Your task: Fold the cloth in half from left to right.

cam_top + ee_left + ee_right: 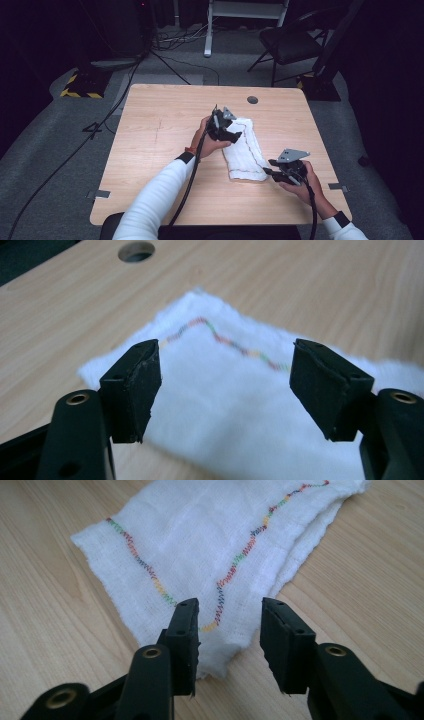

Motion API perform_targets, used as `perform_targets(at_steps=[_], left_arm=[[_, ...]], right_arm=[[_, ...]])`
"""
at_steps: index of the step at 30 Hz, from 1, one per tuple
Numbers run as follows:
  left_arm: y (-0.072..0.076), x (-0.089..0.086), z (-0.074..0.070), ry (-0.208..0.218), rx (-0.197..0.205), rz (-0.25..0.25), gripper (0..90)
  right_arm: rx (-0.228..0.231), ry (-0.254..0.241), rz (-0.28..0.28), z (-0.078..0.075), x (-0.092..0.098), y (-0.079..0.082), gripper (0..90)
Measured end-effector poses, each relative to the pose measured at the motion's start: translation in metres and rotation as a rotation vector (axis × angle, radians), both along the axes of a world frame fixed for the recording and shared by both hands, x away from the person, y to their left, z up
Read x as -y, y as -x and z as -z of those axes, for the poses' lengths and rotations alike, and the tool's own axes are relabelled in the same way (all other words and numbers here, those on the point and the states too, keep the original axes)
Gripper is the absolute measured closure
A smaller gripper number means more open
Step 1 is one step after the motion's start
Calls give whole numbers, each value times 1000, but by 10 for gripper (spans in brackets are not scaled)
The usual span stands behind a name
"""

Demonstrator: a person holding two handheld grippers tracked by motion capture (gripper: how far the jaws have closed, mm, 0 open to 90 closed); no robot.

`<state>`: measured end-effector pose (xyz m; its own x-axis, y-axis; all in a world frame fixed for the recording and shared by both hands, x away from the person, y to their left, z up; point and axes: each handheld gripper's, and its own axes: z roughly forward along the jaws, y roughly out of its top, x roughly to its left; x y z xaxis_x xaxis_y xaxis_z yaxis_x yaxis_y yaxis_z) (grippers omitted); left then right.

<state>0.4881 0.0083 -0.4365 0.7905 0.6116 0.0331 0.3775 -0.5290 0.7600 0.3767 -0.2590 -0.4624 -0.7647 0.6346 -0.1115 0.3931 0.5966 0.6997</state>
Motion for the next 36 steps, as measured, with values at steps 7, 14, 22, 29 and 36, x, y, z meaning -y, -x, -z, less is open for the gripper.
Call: perform_targets(at_steps=[7, 14, 22, 29, 36], left_arm=[[45, -16, 25, -107, -36, 119, 298], [56, -8, 46, -203, -49, 139, 312], [60, -14, 50, -203, -106, 169, 321], [73, -15, 52, -176, -122, 211, 319], [69, -25, 47, -42, -118, 145, 285]], right_arm=[[67, -81, 36, -8, 5, -18, 483], [30, 14, 32, 17, 3, -52, 473], [-14, 36, -18, 23, -4, -46, 475], [-42, 14, -38, 25, -3, -35, 505], [-19, 44, -35, 24, -7, -28, 519]])
